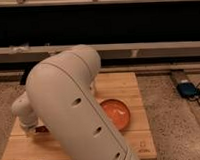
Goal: Drag the pepper across the table
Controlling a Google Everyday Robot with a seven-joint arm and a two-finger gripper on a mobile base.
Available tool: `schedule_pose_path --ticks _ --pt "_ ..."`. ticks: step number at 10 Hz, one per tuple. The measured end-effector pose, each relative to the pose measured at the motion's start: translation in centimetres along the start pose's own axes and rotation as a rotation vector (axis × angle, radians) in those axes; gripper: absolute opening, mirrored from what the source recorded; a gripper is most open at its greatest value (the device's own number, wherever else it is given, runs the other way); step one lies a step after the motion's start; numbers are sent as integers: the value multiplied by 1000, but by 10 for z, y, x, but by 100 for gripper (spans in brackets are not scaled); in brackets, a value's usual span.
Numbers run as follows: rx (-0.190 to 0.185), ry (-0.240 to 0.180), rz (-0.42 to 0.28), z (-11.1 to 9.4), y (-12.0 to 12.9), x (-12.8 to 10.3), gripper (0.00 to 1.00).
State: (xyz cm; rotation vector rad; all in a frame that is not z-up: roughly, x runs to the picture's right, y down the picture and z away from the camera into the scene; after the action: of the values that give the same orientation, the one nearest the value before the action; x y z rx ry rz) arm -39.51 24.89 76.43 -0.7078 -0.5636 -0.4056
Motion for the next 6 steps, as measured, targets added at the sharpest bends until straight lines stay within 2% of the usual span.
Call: schedule_pose_path --ticks 1,2,6 --pt "-2 -5 -11 1 -2 -4 12" --pt "-1 -11 -20 1 -4 -7 17" --pt "-3 -33 -41 -1 -6 -16 55"
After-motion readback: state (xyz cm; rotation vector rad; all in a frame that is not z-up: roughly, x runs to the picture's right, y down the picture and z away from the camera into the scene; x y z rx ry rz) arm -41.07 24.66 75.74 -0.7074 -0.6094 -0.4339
